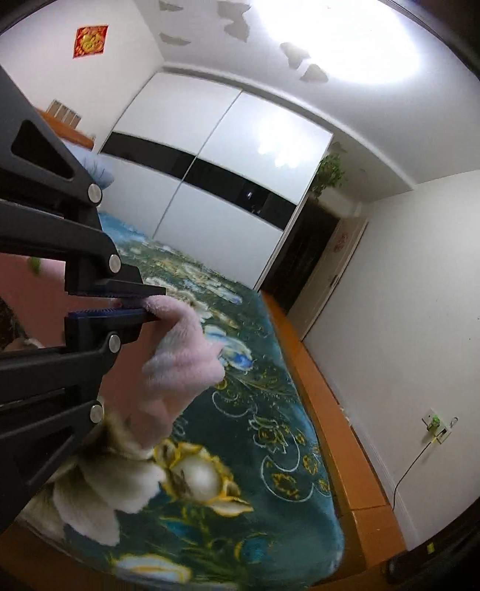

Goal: Fold clothes

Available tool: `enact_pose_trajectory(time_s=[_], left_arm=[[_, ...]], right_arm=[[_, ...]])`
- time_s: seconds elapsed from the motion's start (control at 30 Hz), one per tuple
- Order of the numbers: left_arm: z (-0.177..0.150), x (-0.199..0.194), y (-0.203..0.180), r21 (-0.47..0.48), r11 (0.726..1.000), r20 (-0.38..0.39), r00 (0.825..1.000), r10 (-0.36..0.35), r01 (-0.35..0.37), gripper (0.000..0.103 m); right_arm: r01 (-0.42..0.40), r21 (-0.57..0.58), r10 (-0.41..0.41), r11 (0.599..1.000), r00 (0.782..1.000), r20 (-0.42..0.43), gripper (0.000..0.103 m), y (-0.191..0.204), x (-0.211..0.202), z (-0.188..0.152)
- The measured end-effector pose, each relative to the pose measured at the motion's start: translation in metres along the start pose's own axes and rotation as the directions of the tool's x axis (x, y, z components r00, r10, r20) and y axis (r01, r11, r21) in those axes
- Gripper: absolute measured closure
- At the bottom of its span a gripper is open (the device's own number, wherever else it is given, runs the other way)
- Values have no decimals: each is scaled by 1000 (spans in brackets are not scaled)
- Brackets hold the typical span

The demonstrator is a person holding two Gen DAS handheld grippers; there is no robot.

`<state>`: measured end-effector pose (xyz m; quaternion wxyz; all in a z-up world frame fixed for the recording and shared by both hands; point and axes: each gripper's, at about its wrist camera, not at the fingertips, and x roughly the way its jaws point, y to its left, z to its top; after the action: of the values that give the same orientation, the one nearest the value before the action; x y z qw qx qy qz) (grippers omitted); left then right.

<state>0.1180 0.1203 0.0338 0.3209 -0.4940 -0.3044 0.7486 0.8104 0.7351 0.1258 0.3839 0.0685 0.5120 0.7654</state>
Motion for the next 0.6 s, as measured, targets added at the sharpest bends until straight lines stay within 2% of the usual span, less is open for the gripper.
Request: enact_pose_trajectory(time_s=[0.13, 0.33, 0.4, 0.5, 0.6], left_arm=[[12, 16, -6, -107, 989, -55, 992, -113, 107, 99], [49, 43, -55, -157, 967, -72, 974, -216, 203, 99], [62, 55, -66, -184, 963, -66, 975, -212, 197, 99], [89, 93, -70, -251, 957, -82, 982, -173, 148, 99], [107, 131, -71, -278, 956, -116, 985, -128, 92, 99]], right_arm=[[38, 13, -37, 999, 999, -36, 98, 9, 21, 9], [112, -14, -112, 994, 993, -45, 98, 47, 72, 30], [134, 6, -133, 991, 990, -46, 98, 54, 94, 40], [169, 37, -167, 985, 984, -54, 98, 61, 132, 52], [207, 58, -203, 977, 977, -68, 98, 62, 175, 60]])
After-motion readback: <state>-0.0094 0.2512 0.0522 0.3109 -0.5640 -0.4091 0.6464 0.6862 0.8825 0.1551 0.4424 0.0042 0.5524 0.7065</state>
